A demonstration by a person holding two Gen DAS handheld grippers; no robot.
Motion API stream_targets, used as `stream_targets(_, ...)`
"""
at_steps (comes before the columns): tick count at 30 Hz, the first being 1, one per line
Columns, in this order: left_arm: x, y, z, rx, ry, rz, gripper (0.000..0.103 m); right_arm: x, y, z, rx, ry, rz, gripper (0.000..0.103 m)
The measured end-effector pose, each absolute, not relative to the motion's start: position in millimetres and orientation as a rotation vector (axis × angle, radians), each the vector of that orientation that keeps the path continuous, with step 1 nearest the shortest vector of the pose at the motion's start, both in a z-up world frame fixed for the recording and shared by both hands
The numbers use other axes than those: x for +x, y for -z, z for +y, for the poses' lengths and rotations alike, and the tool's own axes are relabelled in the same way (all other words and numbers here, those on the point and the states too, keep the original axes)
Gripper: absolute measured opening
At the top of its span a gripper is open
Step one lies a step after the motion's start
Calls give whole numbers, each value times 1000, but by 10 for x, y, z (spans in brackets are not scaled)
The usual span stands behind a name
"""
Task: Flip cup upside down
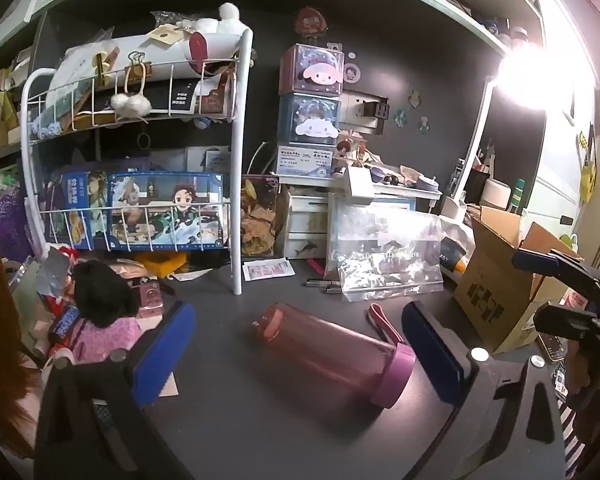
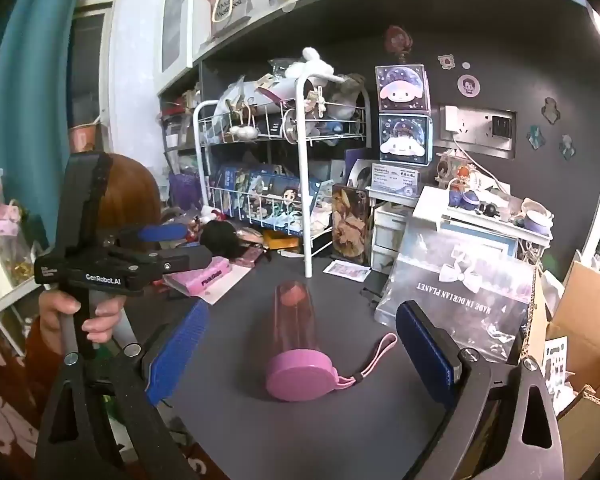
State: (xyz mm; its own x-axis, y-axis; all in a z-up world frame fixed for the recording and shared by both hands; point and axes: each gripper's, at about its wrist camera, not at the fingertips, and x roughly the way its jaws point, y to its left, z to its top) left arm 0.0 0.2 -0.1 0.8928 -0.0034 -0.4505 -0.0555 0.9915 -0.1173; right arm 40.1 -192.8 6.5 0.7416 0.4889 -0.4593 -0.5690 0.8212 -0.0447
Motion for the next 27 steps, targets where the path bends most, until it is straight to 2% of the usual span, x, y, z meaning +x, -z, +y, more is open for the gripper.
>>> stream_targets(27,7,-16,-80,-122,-22,469,103,411,-4,-2007,-148,-583,464,95)
